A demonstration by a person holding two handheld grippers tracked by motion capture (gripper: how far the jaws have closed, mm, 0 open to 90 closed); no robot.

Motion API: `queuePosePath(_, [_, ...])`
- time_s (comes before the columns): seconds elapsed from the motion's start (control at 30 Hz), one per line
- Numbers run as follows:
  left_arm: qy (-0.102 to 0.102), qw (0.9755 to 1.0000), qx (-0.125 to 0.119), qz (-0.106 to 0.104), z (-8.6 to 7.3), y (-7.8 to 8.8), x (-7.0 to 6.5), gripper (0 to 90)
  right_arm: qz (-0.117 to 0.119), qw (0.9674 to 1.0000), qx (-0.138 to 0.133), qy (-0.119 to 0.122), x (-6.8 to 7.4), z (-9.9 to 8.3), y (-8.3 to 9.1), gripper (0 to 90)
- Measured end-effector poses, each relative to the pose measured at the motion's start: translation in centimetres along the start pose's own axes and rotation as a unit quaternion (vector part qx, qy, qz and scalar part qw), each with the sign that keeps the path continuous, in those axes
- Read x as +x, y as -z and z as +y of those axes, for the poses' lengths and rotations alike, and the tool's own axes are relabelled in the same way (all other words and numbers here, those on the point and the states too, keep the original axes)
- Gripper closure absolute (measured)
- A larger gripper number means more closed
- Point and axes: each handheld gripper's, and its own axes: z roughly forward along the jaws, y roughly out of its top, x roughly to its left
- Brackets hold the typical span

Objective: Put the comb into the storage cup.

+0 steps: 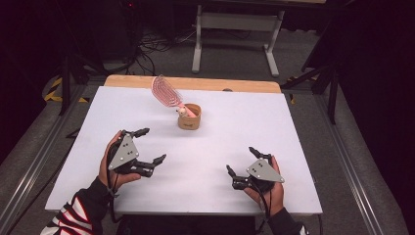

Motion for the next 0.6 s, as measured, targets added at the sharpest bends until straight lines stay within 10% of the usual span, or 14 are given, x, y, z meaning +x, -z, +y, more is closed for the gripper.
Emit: queuePosePath(0.6, [0.0, 0.9999, 0.017, 0.003, -1.5, 2.3, -0.8, 6.9, 0.0, 1.0, -0.001, 0.009, 0.2, 0.1, 0.1, 7.6])
